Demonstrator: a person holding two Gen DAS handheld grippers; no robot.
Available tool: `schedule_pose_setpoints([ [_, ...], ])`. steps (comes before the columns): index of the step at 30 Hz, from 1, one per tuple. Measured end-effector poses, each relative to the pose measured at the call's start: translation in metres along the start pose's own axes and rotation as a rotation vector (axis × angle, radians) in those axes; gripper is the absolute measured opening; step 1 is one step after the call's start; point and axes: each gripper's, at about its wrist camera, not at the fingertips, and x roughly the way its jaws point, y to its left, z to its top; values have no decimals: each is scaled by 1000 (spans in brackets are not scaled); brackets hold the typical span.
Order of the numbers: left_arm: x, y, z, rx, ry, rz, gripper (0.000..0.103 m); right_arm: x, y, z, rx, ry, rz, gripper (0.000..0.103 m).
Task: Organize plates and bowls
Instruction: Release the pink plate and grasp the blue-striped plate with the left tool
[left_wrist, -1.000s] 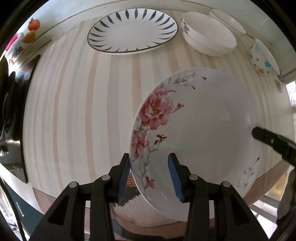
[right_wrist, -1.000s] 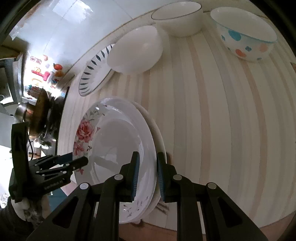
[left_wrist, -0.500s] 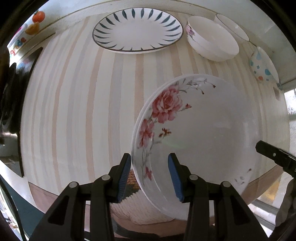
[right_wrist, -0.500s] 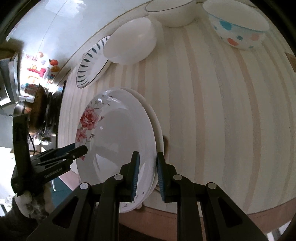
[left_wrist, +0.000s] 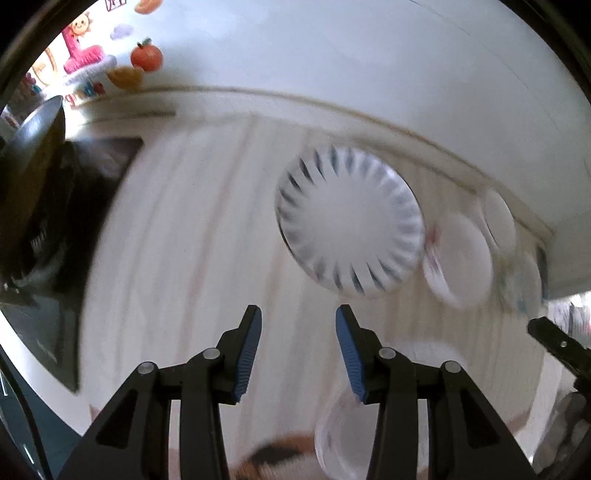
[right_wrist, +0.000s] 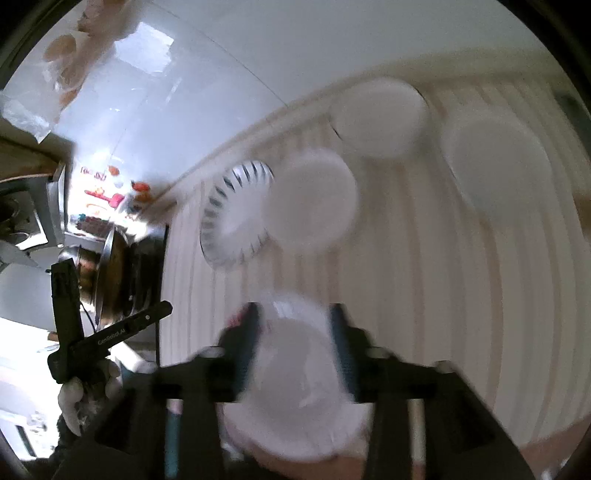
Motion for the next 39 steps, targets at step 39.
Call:
schedule_pose_setpoints([
  [39, 77, 18, 38, -69, 77, -77, 21, 198, 100, 144, -379, 206, -239, 15],
])
